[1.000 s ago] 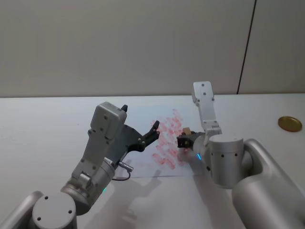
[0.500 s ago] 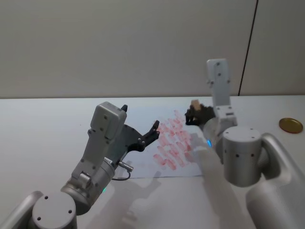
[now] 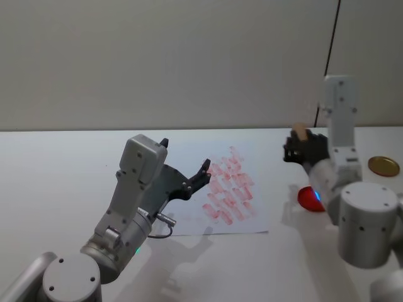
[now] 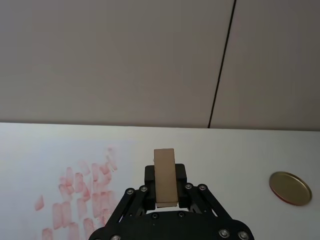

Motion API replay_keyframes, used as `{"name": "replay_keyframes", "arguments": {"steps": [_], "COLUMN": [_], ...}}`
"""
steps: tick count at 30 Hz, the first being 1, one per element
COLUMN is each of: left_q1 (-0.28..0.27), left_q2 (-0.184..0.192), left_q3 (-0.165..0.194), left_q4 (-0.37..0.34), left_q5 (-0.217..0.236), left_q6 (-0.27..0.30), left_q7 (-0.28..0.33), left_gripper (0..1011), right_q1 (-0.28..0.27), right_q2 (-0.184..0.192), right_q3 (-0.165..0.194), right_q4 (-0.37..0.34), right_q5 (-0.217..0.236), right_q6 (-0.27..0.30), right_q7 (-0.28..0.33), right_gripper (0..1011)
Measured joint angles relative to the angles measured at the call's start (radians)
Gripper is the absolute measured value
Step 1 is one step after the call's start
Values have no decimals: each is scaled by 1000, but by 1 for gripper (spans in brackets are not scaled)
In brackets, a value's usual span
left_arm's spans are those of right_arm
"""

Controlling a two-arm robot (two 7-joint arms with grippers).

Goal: Use the one hand to pick up the stamp and affix it onto the A4 paper.

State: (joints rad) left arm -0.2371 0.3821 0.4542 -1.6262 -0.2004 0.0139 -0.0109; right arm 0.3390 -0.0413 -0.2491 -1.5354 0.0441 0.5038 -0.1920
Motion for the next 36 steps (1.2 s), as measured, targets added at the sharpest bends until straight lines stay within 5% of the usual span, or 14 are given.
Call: {"name": "replay_keyframes", "arguments": {"steps": [18, 36], "left_q1": [0, 0], "left_q2": [0, 0], "left_q3": [0, 0], "left_q4": [0, 0], "left_q5": [0, 0], "left_q6": [0, 0], "left_q7": [0, 0], "left_gripper": [993, 993], "right_q1": [-97, -51], "right_q2": [59, 57], "right_q3": [57, 88], "right_q4": [-40, 92], "right_q5": [62, 83], "right_q6": [60, 43], "right_q7": [-21, -4], "right_gripper": [219, 219]}}
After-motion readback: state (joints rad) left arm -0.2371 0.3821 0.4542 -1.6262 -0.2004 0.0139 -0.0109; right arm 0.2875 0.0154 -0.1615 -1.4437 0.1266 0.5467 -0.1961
